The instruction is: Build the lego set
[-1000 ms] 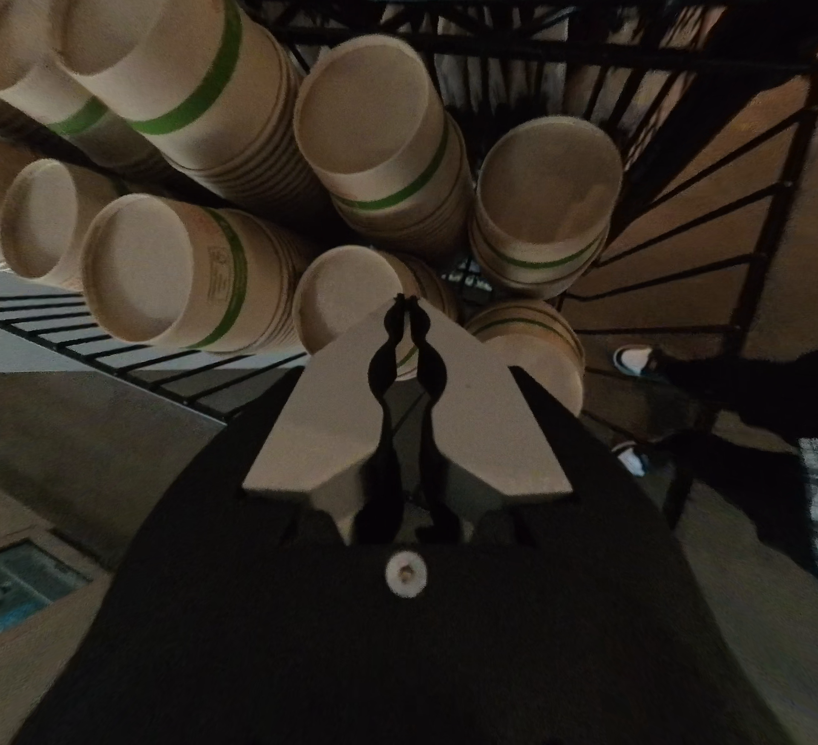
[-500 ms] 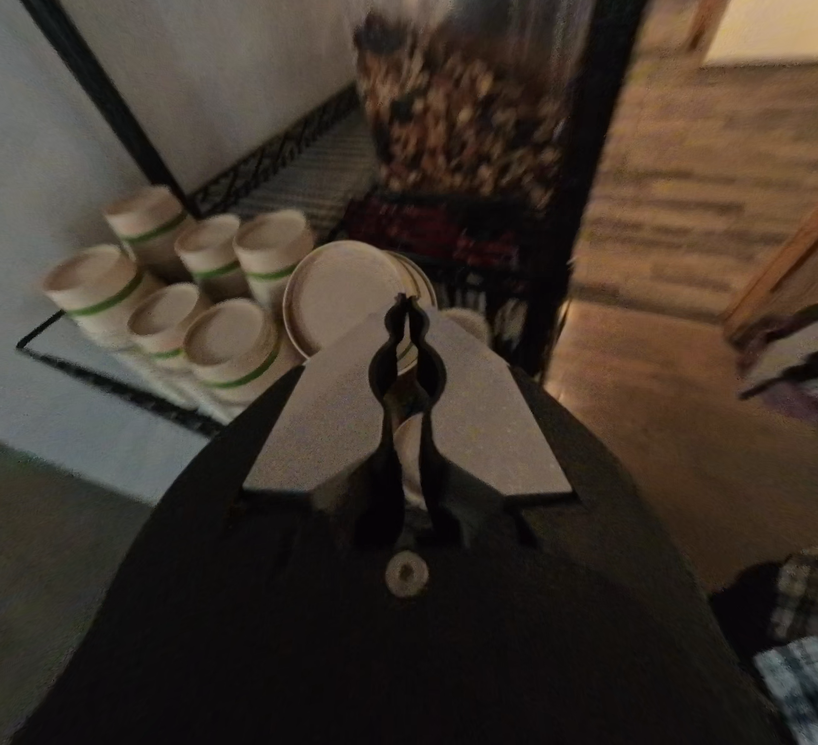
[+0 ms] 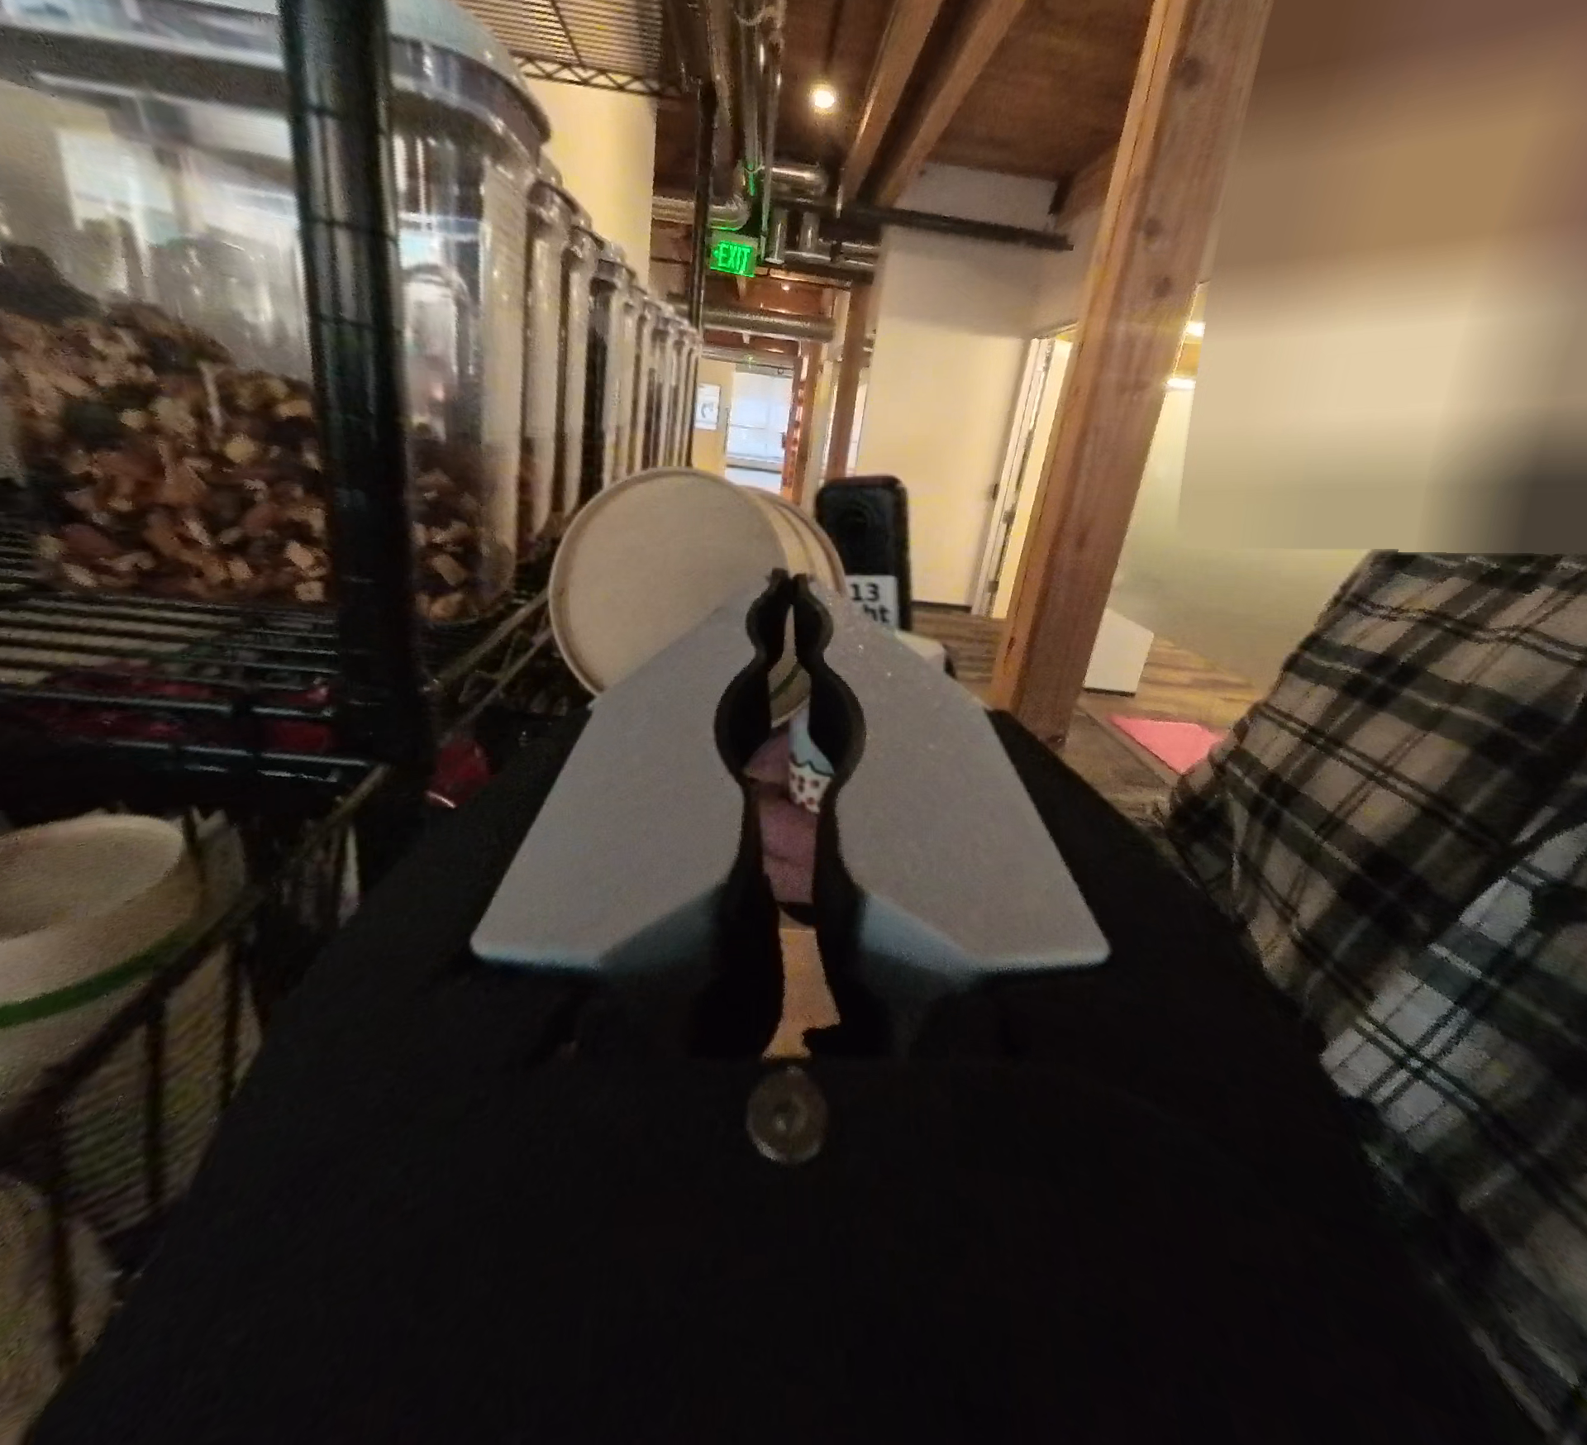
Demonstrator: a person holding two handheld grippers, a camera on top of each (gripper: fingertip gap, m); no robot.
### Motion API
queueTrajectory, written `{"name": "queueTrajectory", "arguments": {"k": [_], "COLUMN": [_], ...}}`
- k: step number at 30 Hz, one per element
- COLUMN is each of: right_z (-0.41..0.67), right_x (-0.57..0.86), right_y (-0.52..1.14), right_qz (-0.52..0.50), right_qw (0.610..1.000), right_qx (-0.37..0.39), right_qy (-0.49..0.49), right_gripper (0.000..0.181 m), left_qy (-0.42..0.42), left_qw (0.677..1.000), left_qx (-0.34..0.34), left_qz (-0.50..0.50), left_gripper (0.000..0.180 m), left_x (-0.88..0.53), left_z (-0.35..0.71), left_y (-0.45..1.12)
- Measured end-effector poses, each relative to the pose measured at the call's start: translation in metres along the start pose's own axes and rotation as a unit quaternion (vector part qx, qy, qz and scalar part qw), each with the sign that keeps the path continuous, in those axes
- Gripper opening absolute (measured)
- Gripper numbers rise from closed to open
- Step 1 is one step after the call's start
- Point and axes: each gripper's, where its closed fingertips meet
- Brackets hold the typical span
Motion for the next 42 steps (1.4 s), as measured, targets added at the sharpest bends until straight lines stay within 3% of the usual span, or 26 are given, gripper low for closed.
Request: {"name": "queueTrajectory", "arguments": {"k": [6, 11, 12, 14, 16, 19, 22, 25, 28, 30, 33, 36, 42], "right_z": [-0.003, 0.001, 0.002, 0.003, 0.004, 0.000, -0.014, -0.030, -0.048, -0.055, -0.060, -0.059, -0.034], "right_x": [-0.006, -0.003, -0.003, 0.000, 0.002, -0.001, -0.011, -0.015, -0.020, -0.022, -0.020, -0.021, -0.021], "right_y": [-0.003, -0.018, -0.021, -0.027, -0.033, -0.038, -0.041, -0.044, -0.049, -0.052, -0.057, -0.054, -0.051], "right_qz": [0.026, 0.028, 0.033, 0.029, 0.029, 0.039, 0.071, 0.084, 0.092, 0.091, 0.082, 0.079, 0.058], "right_qw": [0.999, 0.999, 0.999, 0.999, 0.998, 0.993, 0.979, 0.959, 0.933, 0.919, 0.904, 0.904, 0.934], "right_qx": [0.006, -0.001, -0.008, -0.034, -0.060, -0.111, -0.192, -0.271, -0.347, -0.382, -0.418, -0.416, -0.340], "right_qy": [0.021, 0.024, 0.022, 0.012, 0.011, 0.007, 0.003, -0.004, -0.020, -0.029, -0.043, -0.062, -0.090], "right_gripper": [0.085, 0.080, 0.079, 0.078, 0.077, 0.077, 0.077, 0.077, 0.077, 0.078, 0.078, 0.083, 0.085], "left_qy": [-0.024, 0.019, 0.039, 0.086, 0.144, 0.213, 0.283, 0.313, 0.334, 0.332, 0.311, 0.299, 0.200], "left_qw": [1.000, 1.000, 0.999, 0.994, 0.983, 0.957, 0.925, 0.902, 0.887, 0.878, 0.887, 0.897, 0.943], "left_qx": [0.004, -0.007, -0.013, -0.031, -0.057, -0.102, -0.153, -0.190, -0.214, -0.223, -0.206, -0.180, -0.104], "left_qz": [-0.004, 0.008, 0.020, 0.062, 0.096, 0.169, 0.202, 0.230, 0.237, 0.263, 0.271, 0.272, 0.247], "left_gripper": [0.000, 0.001, 0.007, 0.038, 0.048, 0.104, 0.114, 0.113, 0.089, 0.082, 0.080, 0.081, 0.080], "left_x": [0.005, 0.006, 0.005, -0.001, -0.004, -0.020, -0.026, -0.035, -0.039, -0.047, -0.049, -0.048, -0.046], "left_z": [-0.028, -0.040, -0.042, -0.044, -0.050, -0.059, -0.075, -0.092, -0.109, -0.116, -0.120, -0.117, -0.098], "left_y": [0.011, 0.016, 0.017, 0.015, 0.016, 0.022, 0.033, 0.043, 0.049, 0.050, 0.052, 0.052, 0.043]}}
Point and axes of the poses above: each gripper's, where its closed fingertips meet, y out along the fingers, z out of its top, x = y × z across the jaws, and after that the axes turned 14 degrees about -y, right-handed
